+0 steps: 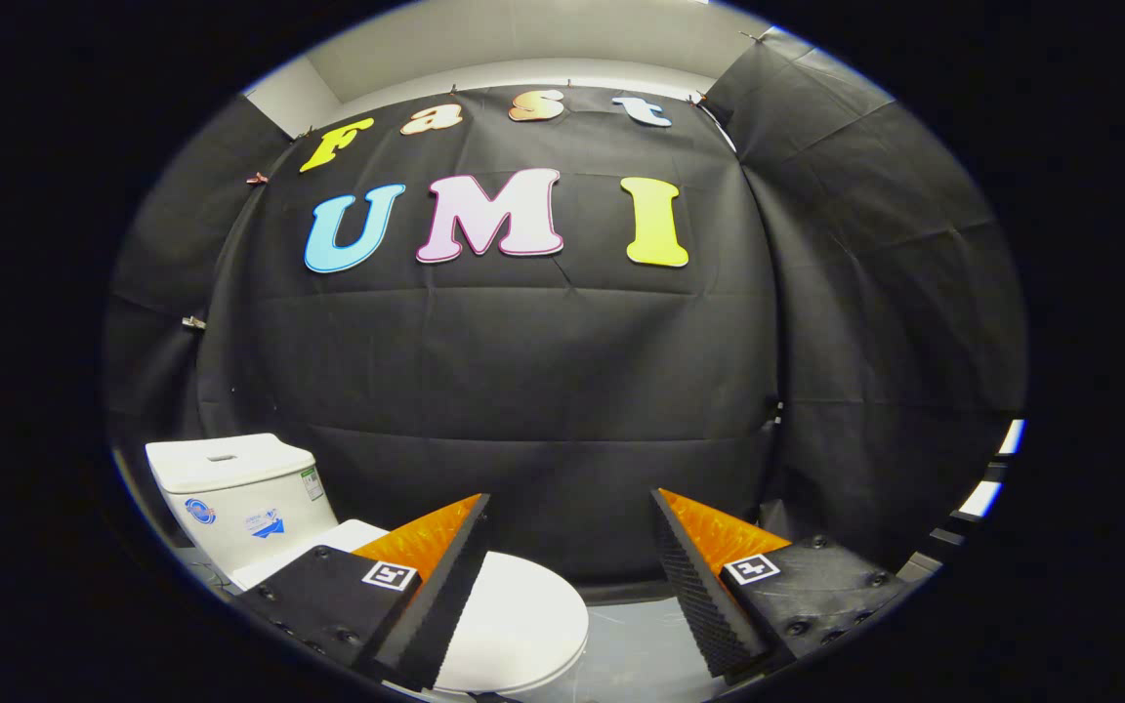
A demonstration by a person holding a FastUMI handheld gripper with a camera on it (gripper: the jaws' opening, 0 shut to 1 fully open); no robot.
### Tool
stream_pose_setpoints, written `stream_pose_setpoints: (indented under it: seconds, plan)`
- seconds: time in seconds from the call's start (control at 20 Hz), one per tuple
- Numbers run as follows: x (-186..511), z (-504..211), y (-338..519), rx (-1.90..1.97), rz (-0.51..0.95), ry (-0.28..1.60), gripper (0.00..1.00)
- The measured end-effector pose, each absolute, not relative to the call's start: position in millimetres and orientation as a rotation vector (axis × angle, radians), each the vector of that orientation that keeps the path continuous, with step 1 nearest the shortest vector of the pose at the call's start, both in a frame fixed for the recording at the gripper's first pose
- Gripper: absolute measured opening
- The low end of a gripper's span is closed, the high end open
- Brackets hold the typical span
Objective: Open the toilet lid.
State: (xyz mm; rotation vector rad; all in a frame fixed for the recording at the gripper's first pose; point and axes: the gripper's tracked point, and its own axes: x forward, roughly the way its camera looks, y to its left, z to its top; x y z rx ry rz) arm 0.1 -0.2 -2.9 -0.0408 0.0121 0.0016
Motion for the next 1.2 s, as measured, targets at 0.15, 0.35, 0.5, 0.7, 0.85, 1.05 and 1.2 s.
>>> stream_pose_setpoints:
  seconds: [0.15,0.35,0.5,0.7,0.85,1.05,1.2]
  plan:
    - [1.9,-1.7,-4.2,-0.044,-0.005,0.010,0.98]
    - [5.7,8.7,-2.8,-0.044,-0.006,0.009,0.98]
    - [9.9,14.3,1.0,-0.036,0.015,0.019,0.98]
    - [6.4,4.1,4.7,-0.057,0.015,0.029,0.98]
    - [-6.7,-26.3,7.1,-0.057,0.017,0.075,0.98]
    - [-25.3,-75.7,0.6,-0.044,-0.007,0.163,0.98]
    - [-44.1,-120.4,-5.9,0.020,-0.028,0.248,0.99]
